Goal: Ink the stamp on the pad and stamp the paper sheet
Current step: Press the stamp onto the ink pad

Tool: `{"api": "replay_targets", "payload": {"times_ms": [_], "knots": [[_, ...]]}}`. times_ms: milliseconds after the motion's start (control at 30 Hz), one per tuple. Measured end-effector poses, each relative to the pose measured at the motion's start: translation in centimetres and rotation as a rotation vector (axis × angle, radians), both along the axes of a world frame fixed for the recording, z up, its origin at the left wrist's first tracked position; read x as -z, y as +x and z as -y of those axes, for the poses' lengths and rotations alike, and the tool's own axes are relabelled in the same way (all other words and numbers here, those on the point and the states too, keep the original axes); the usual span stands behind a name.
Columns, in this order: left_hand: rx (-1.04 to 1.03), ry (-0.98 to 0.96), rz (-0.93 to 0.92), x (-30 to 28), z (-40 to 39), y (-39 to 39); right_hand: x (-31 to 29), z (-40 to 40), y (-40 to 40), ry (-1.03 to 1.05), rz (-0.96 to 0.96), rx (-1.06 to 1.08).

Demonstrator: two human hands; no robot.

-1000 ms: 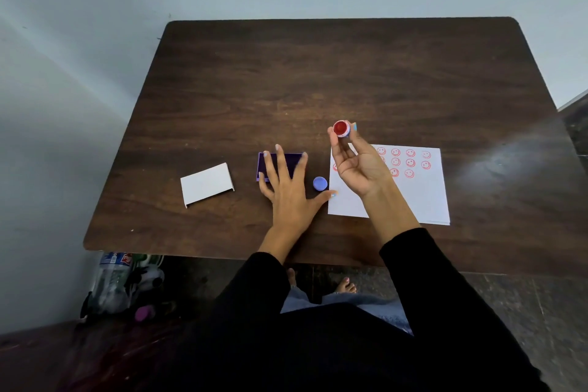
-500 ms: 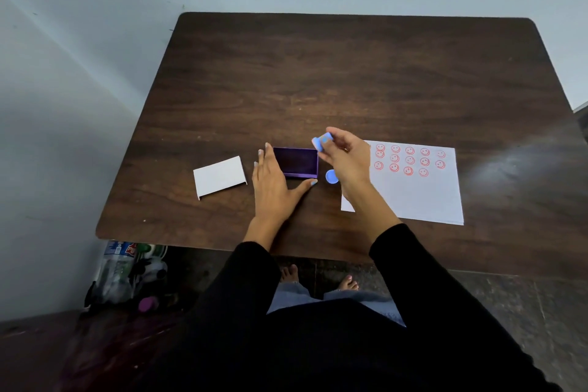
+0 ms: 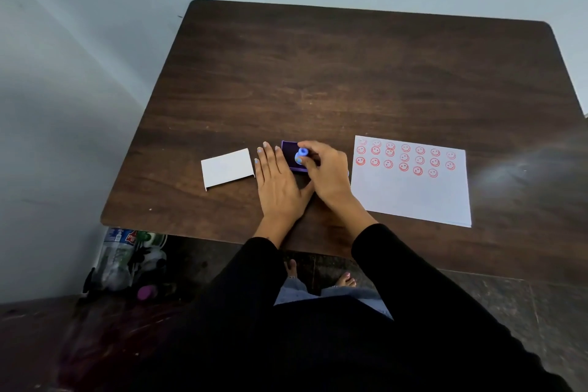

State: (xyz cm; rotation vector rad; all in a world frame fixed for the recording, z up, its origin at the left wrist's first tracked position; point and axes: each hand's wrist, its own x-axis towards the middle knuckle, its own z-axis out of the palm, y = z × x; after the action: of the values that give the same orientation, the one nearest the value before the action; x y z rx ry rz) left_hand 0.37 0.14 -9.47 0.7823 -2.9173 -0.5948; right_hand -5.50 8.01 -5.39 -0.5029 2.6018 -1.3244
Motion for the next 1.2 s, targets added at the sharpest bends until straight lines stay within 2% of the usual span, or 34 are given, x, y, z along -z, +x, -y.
{"api": "replay_targets", "payload": {"times_ms": [400, 1200], "knots": [[0.020, -0.002, 0.022, -0.11, 0.09, -0.02, 0.26, 0.02, -0.07, 0.142, -0.123, -0.088], [0.028, -0.027, 0.019, 0.25, 0.16, -0.05, 0.09, 0.27, -0.65, 0.179, -0.117, -0.078]]}}
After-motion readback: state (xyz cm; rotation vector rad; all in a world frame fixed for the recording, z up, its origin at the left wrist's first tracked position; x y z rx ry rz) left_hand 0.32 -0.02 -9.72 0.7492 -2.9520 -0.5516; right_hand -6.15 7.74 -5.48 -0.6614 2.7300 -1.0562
